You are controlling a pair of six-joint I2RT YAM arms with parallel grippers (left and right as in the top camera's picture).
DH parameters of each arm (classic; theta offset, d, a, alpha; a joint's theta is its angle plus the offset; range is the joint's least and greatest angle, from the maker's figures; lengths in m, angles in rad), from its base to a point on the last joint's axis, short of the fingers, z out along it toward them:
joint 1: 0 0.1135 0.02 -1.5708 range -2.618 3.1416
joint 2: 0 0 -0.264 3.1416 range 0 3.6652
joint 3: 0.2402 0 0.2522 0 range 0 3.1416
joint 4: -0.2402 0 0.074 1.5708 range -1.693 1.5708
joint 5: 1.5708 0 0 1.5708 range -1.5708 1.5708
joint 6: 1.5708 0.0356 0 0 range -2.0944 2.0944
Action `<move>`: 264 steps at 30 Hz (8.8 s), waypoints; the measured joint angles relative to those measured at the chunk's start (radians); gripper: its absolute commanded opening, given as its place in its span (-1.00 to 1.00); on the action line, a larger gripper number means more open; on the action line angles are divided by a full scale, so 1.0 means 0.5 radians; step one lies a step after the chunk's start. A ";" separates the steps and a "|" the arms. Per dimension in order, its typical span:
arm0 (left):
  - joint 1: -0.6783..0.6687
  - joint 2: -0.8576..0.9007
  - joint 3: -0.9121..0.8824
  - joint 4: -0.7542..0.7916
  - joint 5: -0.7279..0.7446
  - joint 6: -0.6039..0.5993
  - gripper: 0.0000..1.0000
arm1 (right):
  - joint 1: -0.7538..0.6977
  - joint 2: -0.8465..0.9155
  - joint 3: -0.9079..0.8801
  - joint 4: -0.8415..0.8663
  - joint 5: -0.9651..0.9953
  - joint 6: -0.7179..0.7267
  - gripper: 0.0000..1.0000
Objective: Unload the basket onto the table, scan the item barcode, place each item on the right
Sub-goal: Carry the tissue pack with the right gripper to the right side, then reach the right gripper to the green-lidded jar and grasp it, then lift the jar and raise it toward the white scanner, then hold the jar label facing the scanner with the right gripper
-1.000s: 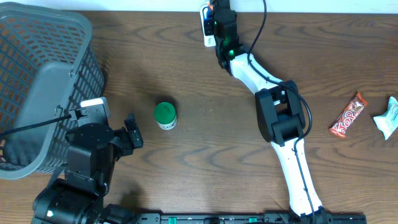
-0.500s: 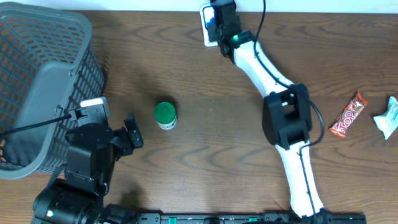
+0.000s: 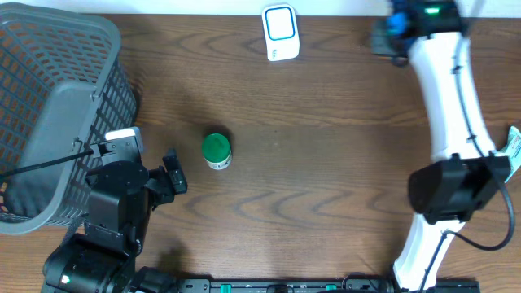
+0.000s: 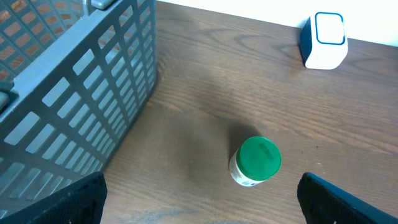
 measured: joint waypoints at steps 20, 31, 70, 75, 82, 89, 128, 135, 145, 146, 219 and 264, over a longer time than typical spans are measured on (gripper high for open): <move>0.000 0.000 0.000 0.001 0.001 0.000 0.96 | -1.064 0.082 -0.989 0.996 -0.021 0.104 -0.28; 0.000 0.000 0.000 0.001 0.001 0.000 0.96 | -1.109 0.090 -0.820 0.866 -0.080 0.148 0.99; 0.000 0.000 0.000 0.000 0.001 0.000 0.96 | 1.547 0.199 -0.340 0.263 -0.541 0.829 0.98; 0.000 0.000 0.000 0.000 0.001 0.000 0.96 | 1.598 0.356 -0.342 0.358 -0.555 0.925 0.98; 0.000 0.000 0.000 0.000 0.000 0.000 0.96 | 1.618 0.418 -0.343 0.359 -0.560 1.101 0.98; 0.000 0.000 0.000 0.000 0.001 0.000 0.96 | 1.626 0.529 -0.343 0.369 -0.560 1.307 0.98; 0.000 0.000 0.000 0.000 0.001 0.000 0.96 | 1.557 0.691 -0.220 0.097 -0.813 1.630 -0.25; 0.000 0.000 0.000 0.000 0.000 0.000 0.96 | 1.502 0.740 -0.071 -0.225 -0.829 1.473 -0.25; 0.000 0.000 0.000 0.000 0.001 0.000 0.96 | 1.396 0.742 0.060 -0.526 -0.873 1.128 -0.21; 0.000 0.000 0.000 0.000 0.000 0.000 0.96 | 1.367 0.742 0.060 -0.551 -0.890 1.079 -0.21; 0.000 0.000 0.000 0.000 0.000 0.000 0.96 | 0.758 0.762 0.771 -0.650 -0.239 0.513 -0.73; 0.000 0.000 0.000 0.000 0.001 0.000 0.96 | 0.835 0.796 0.164 1.836 0.294 -0.343 -0.35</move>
